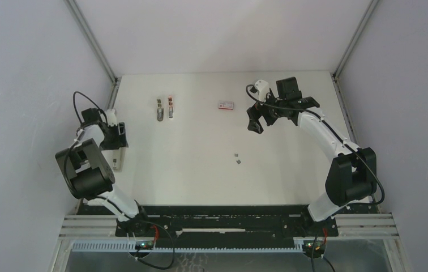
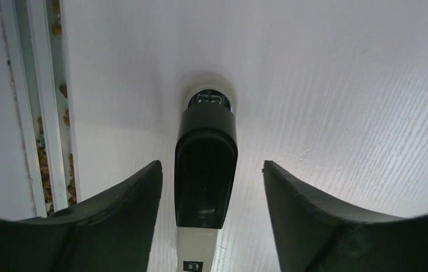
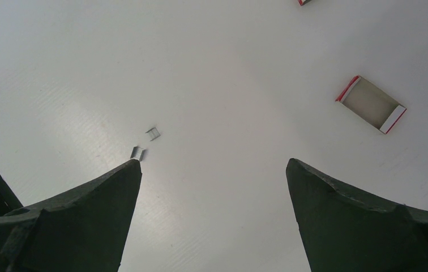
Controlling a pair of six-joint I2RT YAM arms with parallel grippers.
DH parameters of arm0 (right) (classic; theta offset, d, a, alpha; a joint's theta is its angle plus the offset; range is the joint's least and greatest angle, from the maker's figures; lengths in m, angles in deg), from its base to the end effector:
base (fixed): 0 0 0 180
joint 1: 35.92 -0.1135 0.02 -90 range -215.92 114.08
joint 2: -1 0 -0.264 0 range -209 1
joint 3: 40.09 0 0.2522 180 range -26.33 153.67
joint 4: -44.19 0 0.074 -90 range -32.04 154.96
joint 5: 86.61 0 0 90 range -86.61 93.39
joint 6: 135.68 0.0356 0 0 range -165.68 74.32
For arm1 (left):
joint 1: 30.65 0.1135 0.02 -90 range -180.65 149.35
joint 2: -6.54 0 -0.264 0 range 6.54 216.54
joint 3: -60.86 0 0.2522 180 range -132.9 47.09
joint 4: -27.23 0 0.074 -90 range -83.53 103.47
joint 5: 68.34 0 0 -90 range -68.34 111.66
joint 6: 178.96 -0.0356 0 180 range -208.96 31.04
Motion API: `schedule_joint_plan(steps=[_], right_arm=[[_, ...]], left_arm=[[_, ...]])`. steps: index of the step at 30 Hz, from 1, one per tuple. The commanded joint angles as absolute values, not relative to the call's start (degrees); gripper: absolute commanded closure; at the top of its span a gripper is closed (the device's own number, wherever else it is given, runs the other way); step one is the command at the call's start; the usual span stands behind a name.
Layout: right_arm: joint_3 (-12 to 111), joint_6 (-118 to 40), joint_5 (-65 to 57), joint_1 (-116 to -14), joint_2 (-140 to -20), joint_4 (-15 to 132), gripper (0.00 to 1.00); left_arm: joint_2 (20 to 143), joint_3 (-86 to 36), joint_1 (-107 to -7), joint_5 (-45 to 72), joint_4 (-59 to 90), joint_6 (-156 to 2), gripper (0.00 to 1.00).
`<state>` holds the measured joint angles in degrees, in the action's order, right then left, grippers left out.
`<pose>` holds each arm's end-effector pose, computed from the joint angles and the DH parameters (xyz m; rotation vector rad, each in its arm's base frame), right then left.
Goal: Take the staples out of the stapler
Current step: Pick up the stapler from the center of the board.
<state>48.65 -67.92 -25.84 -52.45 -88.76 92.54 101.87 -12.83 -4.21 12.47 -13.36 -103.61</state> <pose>0.3205 0.1133 0.2933 -0.9955 2.1448 0.5696 0.2978 0.1418 0.1868 -0.2184 2.6243 0.0303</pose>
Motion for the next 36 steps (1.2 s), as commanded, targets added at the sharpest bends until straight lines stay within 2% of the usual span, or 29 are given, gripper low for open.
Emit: schedule_joint_plan(steps=[1,2,8,14,21,27,36], right_arm=[[48.9,-68.9,-26.8,-52.6,-87.3,92.1,0.00],[48.9,-68.9,-26.9,-52.6,-87.2,92.2,0.00],[48.9,-68.8,-27.2,-52.6,-87.2,92.3,0.00],[48.9,-68.9,-27.6,-52.6,-86.8,92.3,0.00],[48.9,-68.7,-28.3,-52.9,-86.7,92.5,0.00],[48.9,-68.6,-30.6,-52.9,-86.6,92.8,0.00],[48.9,-69.2,-35.1,-52.9,-86.6,93.9,0.00]], left_arm=[[102.1,-16.8,-3.5,8.7,-12.4,-104.2,0.34],[102.1,-16.7,-3.5,8.6,-12.3,-104.2,0.35],[101.5,-16.1,-3.5,8.1,-11.8,-104.8,0.57],[101.2,-16.1,-3.5,6.2,-12.3,-106.5,0.83],[100.6,-17.8,-4.2,-2.7,-15.9,-109.8,0.98],[98.8,-18.0,-10.0,-4.1,-18.2,-113.0,1.00],[94.6,-18.1,-23.8,-5.6,-19.2,-113.7,1.00]])
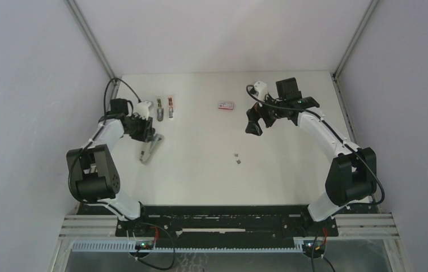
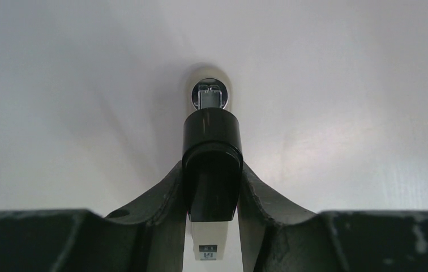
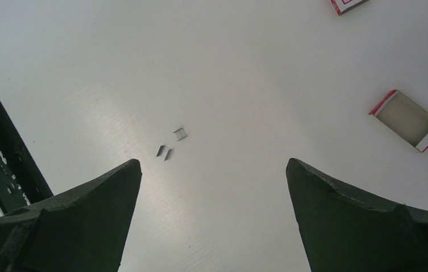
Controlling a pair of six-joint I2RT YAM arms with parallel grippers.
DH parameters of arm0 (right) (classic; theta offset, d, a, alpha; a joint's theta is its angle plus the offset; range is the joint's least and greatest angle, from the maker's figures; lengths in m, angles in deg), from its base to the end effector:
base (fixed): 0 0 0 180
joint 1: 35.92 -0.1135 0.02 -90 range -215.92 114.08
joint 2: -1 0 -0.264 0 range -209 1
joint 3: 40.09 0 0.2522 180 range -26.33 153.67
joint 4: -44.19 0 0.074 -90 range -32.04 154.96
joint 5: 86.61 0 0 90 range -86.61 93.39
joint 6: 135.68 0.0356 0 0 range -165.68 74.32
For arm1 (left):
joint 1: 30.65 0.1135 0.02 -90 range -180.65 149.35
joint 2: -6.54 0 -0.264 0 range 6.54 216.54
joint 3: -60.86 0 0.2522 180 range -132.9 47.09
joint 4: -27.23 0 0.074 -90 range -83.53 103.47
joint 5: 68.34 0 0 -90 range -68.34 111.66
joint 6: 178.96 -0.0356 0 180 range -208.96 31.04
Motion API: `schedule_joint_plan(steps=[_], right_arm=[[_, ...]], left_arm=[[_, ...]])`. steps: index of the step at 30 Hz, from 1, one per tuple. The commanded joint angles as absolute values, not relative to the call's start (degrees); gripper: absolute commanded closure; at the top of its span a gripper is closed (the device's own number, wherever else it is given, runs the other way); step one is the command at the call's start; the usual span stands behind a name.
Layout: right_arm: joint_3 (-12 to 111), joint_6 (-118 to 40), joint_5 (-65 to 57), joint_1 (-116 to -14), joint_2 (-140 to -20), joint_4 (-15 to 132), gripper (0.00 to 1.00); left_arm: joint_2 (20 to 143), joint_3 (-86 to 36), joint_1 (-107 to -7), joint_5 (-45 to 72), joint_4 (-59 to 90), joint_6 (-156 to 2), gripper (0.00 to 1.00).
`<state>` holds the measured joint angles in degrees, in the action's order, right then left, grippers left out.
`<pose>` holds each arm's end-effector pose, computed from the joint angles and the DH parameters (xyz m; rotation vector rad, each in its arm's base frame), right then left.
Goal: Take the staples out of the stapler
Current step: Pick up the stapler from the center of the board.
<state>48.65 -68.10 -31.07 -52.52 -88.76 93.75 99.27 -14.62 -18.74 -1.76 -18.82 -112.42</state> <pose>0.3169 0.1155 0.2932 -1.0288 2.1234 0.6837 0.3174 0.0525 0.2071 0.3829 2.5348 -0.3210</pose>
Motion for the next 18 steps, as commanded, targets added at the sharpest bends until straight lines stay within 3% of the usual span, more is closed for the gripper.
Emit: schedule_joint_plan(steps=[1,18], right_arm=[[48.9,-69.3,-35.8,-52.9,-86.7,94.1,0.00],[48.9,-67.8,-48.6,-53.4,-90.1,95.2,0.00]], left_arm=[[94.3,-18.2,-25.9,-5.8,-19.3,-113.8,1.00],[91.5,-23.5,-51.6,-4.0,-19.6,-118.4,1.00]])
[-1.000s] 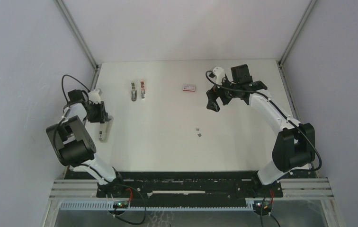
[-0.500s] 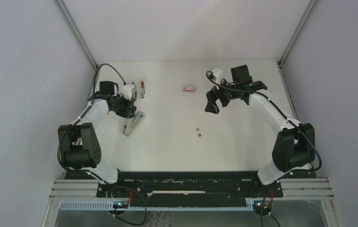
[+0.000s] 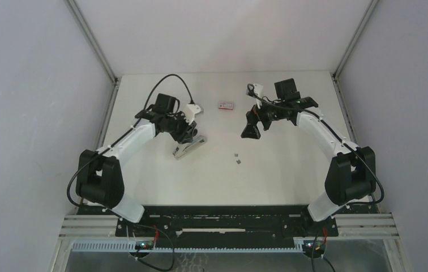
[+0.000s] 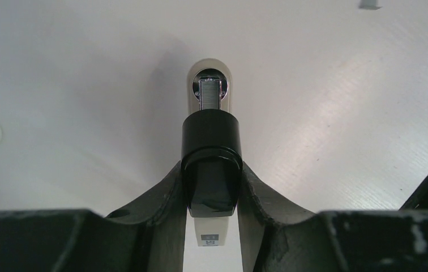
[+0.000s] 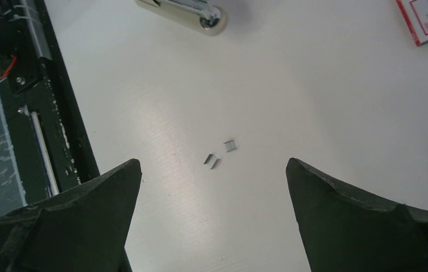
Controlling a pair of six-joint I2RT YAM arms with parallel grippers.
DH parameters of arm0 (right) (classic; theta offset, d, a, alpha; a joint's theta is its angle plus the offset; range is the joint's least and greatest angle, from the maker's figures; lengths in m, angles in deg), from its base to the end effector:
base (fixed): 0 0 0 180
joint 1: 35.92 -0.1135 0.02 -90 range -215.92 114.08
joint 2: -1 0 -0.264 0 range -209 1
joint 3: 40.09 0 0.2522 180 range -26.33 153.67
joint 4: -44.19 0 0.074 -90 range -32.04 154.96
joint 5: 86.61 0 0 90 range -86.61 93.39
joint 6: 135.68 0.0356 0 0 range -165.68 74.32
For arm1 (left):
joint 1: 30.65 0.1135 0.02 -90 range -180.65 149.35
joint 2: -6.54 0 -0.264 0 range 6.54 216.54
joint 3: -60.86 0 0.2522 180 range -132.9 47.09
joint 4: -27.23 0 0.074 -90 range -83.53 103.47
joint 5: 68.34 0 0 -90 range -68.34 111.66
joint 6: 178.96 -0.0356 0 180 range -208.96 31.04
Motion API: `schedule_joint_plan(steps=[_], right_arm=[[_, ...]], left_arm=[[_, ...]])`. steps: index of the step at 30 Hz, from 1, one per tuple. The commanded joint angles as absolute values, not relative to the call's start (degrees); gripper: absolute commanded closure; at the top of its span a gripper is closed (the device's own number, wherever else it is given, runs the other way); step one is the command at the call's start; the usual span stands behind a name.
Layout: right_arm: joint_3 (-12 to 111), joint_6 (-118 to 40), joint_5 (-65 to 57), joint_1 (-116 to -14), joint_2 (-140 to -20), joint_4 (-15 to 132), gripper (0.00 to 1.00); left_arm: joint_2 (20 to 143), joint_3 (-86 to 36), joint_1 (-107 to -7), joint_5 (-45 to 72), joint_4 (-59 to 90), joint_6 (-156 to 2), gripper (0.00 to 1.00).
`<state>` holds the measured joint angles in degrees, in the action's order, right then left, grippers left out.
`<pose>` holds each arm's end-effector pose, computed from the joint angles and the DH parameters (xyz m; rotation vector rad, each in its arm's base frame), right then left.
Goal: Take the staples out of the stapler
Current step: Pick up the stapler from the center of the board, then unload the staple at the center of the board.
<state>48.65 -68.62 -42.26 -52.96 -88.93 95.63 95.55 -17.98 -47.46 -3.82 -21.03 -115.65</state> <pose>0.3098 0.1216 0.2937 -1.0948 2.0512 0.9274 0.3012 -0.1070 0.2425 1.0805 2.2748 -0.5049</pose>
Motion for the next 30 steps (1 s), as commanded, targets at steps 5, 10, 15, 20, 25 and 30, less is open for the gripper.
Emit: schedule_joint_plan(steps=[5,10,15,20,25,30], right_arm=[[49.4,-65.5,-53.5,-53.7,-93.2,95.1,0.02],[50.3,-59.8,-56.3,-53.7,-97.2,94.0,0.04],[50.3,-48.7,-62.3,-53.0,-101.9,88.8,0.11],[49.8,-36.2,-67.0,-53.3,-105.8,82.3,0.17],[47.9,-27.6,-69.1,-55.3,-106.7,75.3,0.23],[47.9,-25.3,-69.2,-56.6,-106.9,73.6,0.37]], left_arm=[[90.4,-24.7,-56.7,-4.3,-19.6,-121.2,1.00],[88.9,-25.6,-61.0,-4.4,-18.9,-121.8,1.00],[86.8,-24.8,-63.7,-2.9,-16.4,-120.8,1.00],[85.0,-21.7,-66.2,1.2,-12.5,-119.3,1.00],[85.0,-19.9,-67.6,6.1,-9.9,-118.8,1.00],[86.1,-19.8,-68.7,7.3,-10.0,-118.9,1.00]])
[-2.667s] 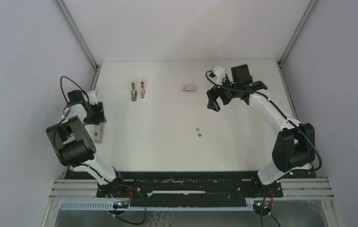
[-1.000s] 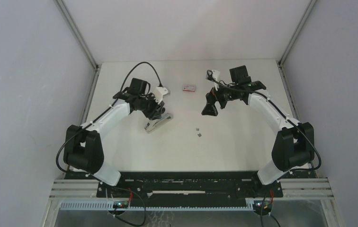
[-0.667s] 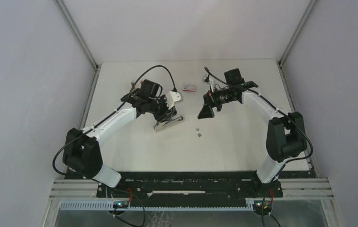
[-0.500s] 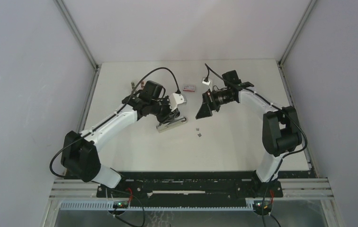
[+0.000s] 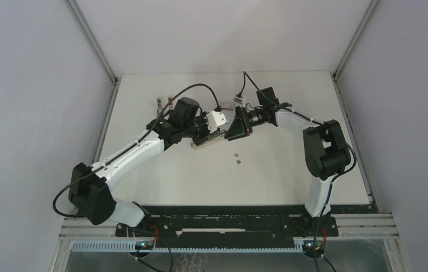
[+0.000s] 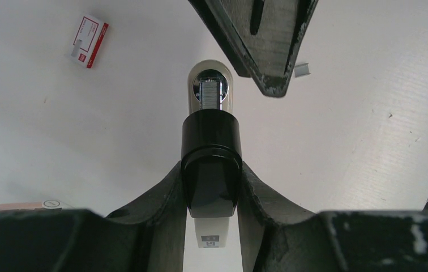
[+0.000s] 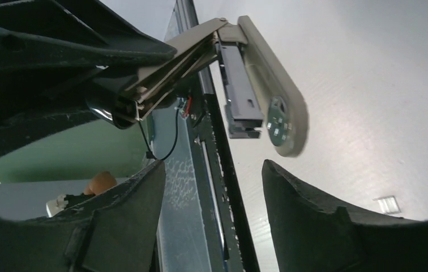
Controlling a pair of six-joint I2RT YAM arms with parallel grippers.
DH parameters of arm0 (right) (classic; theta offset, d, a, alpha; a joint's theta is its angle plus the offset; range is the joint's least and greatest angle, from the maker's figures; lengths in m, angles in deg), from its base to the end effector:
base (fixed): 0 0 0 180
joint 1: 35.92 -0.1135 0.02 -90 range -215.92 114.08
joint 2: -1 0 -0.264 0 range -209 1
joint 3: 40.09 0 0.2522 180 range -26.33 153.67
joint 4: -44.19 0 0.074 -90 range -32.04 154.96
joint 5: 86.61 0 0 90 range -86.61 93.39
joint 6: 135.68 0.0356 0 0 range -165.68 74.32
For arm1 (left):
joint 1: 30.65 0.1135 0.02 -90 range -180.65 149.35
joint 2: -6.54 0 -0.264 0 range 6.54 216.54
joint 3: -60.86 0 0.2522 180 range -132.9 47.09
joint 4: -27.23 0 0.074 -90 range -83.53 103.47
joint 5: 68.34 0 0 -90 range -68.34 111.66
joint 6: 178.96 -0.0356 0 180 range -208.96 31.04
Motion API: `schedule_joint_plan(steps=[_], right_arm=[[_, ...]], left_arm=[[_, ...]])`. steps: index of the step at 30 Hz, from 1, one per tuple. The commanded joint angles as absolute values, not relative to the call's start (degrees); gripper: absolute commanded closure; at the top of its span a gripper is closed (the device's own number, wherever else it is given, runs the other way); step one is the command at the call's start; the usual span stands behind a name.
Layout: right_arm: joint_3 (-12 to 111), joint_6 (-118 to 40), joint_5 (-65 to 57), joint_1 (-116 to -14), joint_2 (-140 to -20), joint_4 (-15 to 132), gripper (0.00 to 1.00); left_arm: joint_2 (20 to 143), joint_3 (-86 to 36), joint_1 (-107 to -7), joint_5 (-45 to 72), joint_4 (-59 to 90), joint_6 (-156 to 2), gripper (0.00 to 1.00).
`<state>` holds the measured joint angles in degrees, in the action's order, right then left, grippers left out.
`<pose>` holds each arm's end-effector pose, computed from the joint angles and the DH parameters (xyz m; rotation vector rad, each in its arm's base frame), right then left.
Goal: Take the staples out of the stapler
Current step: Unload the staple at the center of the board.
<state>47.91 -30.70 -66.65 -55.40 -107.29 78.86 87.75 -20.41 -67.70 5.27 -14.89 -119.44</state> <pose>0.3554 0.1612 0.2062 -0.6104 2.3229 1.7888 0.2431 -0.1961 0.3022 1.3973 1.8257 -0.3883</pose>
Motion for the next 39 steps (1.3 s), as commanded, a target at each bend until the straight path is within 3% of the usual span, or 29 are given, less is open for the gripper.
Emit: schedule_joint_plan(steps=[1,39], right_arm=[[47.8,-25.3,-69.0,-56.7,-106.8,73.7,0.37],[47.9,-24.8,-64.5,-56.3,-109.0,72.8,0.41]], left_arm=[[86.3,-19.8,-69.0,7.4,-10.0,-119.0,1.00],[86.2,-17.9,-72.1,8.0,-5.5,-115.0,1.00]])
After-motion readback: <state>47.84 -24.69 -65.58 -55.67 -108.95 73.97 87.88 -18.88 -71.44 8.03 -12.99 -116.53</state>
